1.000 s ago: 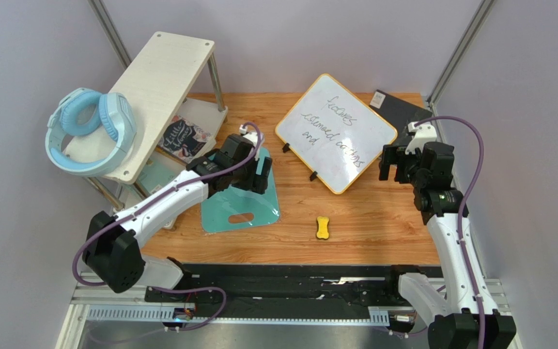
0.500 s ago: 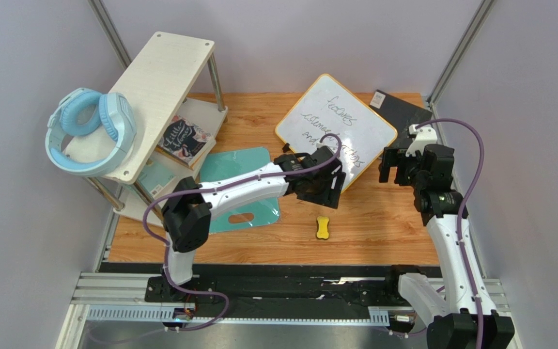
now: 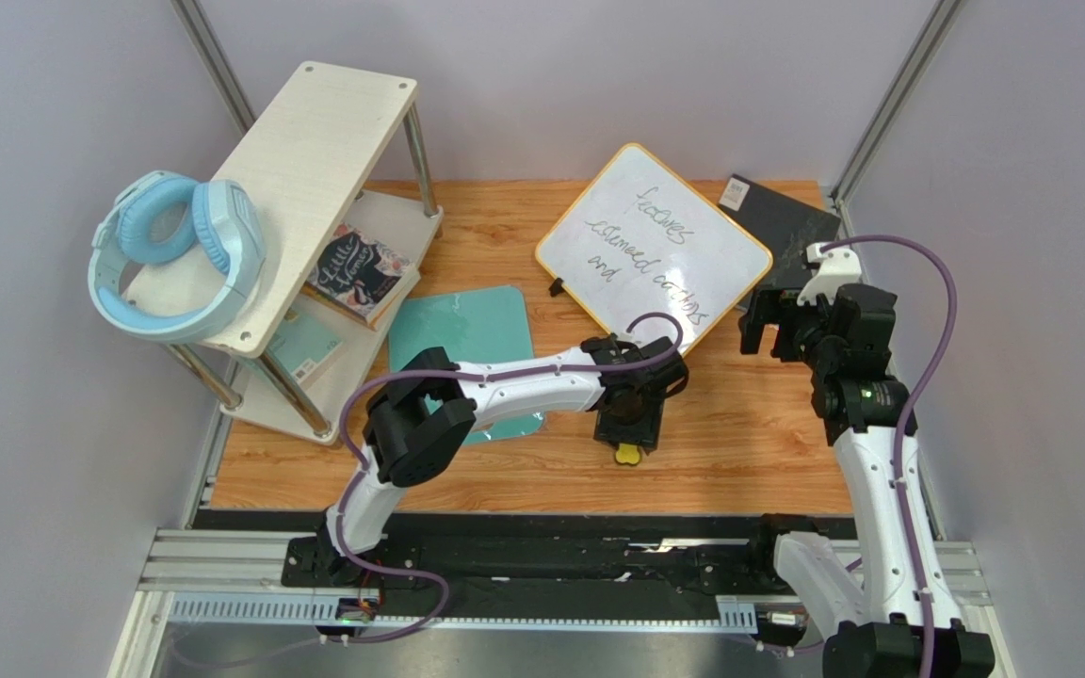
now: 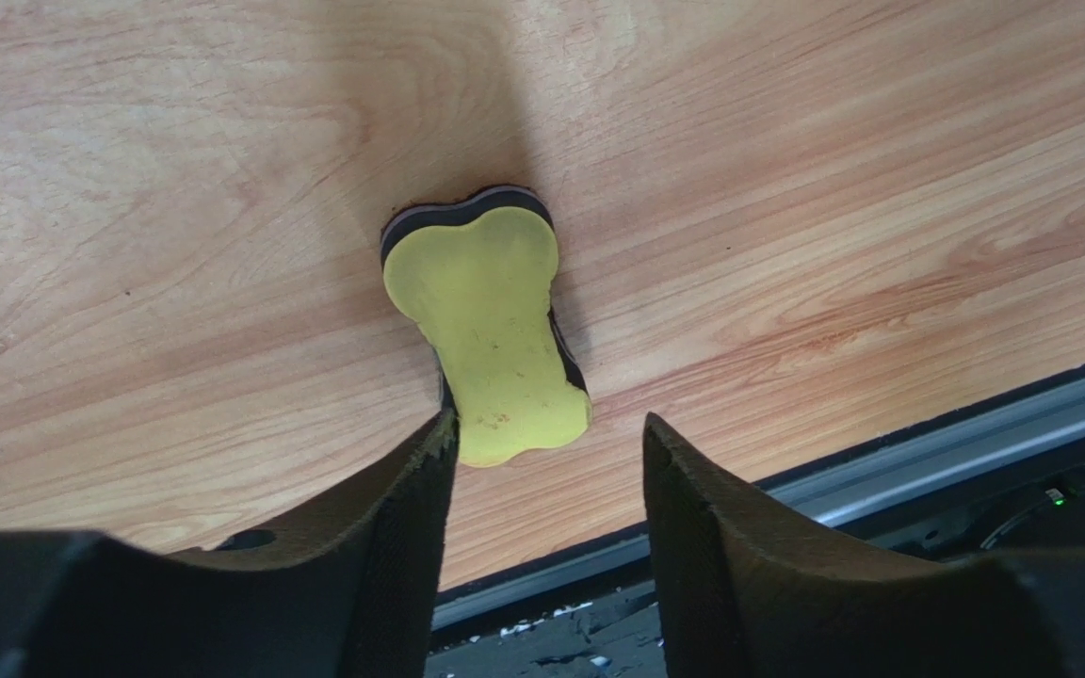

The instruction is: Erase the whiteboard

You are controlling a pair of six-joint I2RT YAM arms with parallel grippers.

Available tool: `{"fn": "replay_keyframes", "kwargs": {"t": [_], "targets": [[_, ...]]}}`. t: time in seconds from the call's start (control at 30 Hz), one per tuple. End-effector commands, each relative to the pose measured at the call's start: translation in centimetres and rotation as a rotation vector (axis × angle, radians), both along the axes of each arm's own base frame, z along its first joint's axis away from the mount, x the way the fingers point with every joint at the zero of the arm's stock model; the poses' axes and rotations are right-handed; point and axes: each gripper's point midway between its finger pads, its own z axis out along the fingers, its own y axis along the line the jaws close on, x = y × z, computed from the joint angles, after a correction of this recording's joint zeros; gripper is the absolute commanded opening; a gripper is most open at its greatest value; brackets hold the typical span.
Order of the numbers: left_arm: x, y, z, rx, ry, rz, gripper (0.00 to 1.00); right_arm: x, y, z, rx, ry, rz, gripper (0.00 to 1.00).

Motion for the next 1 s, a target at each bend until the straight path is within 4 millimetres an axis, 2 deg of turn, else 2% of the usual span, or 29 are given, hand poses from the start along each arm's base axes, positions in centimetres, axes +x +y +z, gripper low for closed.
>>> {"fn": "replay_keyframes", "kwargs": {"t": [0.0,0.4,0.6,0.8,0.97], "targets": [[0.4,-0.7,1.6,-0.034,-0.02,0.029,0.55,0.3,0.1,0.5,0.021,-0.024,0.003,0.97],[1.2,-0.4,1.5,0.036,-0.042,0.039,0.56,0.5,-0.1,0.7,0.029,-0.024,-0.004,0.97],[0.9,-0.1,0.8,0.077,-0.016,0.033,0.55,0.5,-0.2,0.8,0.03,-0.024,-0.006,0.97],[1.3,0.4,1.4,0.07,-0.039,0.071,0.56,0.7,-0.2,0.5,0.034,-0.012,-0.002,0.97],[1.2,0.3,0.6,0.091,-0.029,0.062,0.56,0.9,-0.1,0.4,0.037,-0.009,0.003,0.97]]}}
